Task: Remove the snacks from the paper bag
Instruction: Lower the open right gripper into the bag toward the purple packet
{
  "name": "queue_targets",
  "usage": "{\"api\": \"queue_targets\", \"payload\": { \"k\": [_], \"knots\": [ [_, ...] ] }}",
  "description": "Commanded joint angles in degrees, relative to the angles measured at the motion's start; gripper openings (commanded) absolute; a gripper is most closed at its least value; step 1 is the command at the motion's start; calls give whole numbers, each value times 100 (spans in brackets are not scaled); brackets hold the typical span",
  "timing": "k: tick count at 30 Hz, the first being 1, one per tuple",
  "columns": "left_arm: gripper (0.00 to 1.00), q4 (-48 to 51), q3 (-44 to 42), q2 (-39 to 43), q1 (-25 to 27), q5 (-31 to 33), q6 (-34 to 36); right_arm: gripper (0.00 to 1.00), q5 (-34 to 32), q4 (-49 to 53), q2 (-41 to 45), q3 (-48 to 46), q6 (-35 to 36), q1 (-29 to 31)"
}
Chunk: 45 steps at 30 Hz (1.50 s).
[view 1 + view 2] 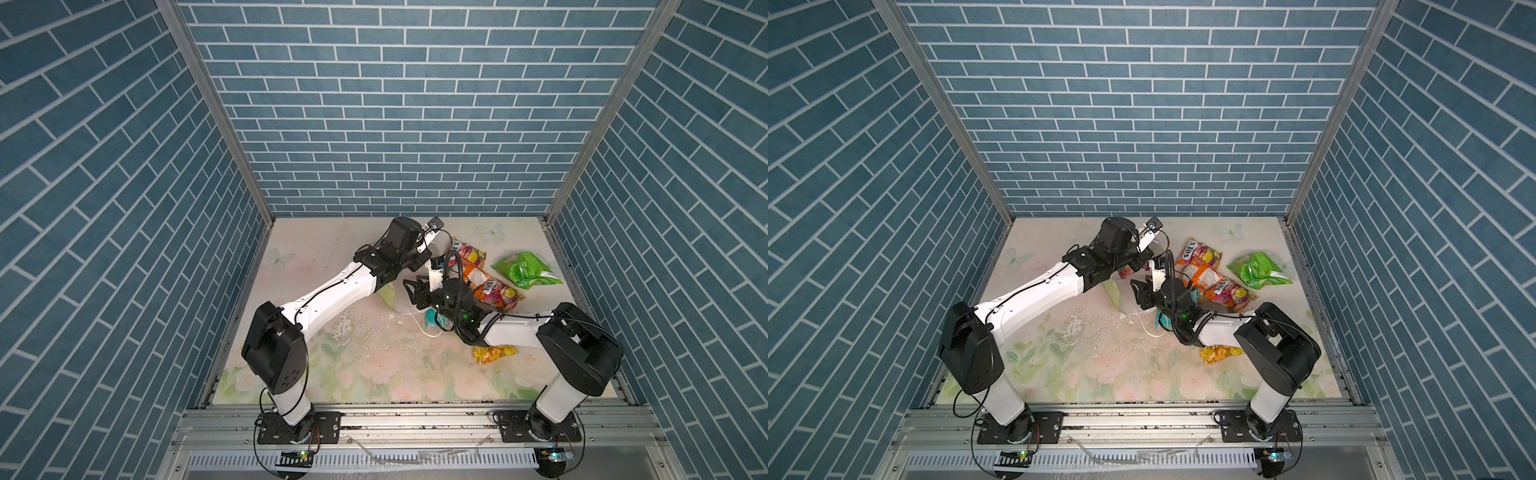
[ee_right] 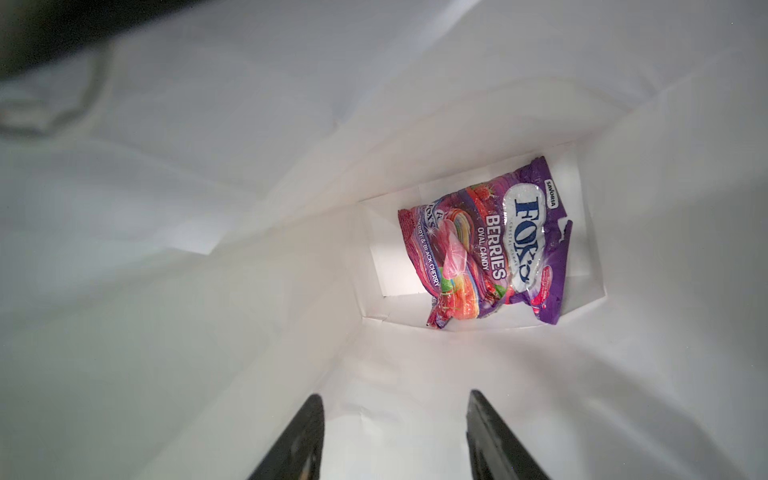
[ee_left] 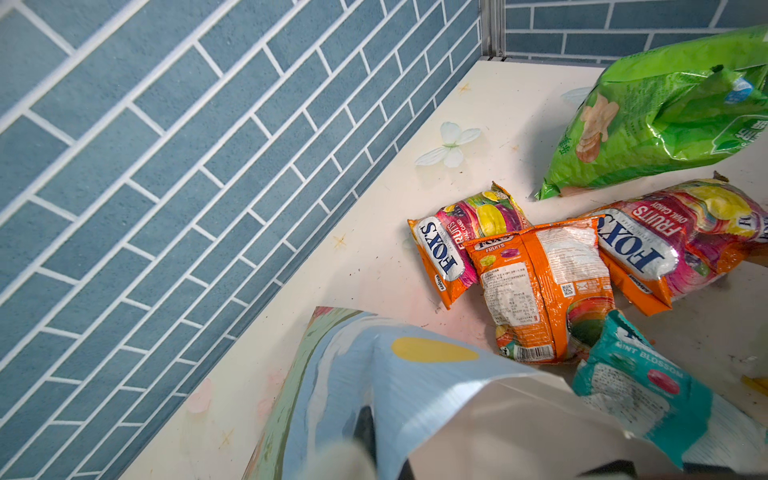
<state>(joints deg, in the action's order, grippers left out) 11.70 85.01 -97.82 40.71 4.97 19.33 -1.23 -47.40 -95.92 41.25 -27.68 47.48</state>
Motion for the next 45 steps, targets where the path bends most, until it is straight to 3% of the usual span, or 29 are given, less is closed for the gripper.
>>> {"api": "queue_targets", "payload": {
  "k": [1, 23, 36, 45],
  "knots": [
    [0, -155, 81, 179, -66, -186, -149, 55, 85, -157, -146, 79, -188, 17],
    [0, 256, 618, -25, -107, -339, -437, 55, 224, 646, -514, 756, -168, -2],
    [0, 314, 674, 8, 20, -320, -396, 64, 361, 926, -935, 1162, -380, -41],
    [0, 114, 368, 169, 170, -465, -180, 72, 371, 1642, -1225, 1654, -634, -196]
  ]
}}
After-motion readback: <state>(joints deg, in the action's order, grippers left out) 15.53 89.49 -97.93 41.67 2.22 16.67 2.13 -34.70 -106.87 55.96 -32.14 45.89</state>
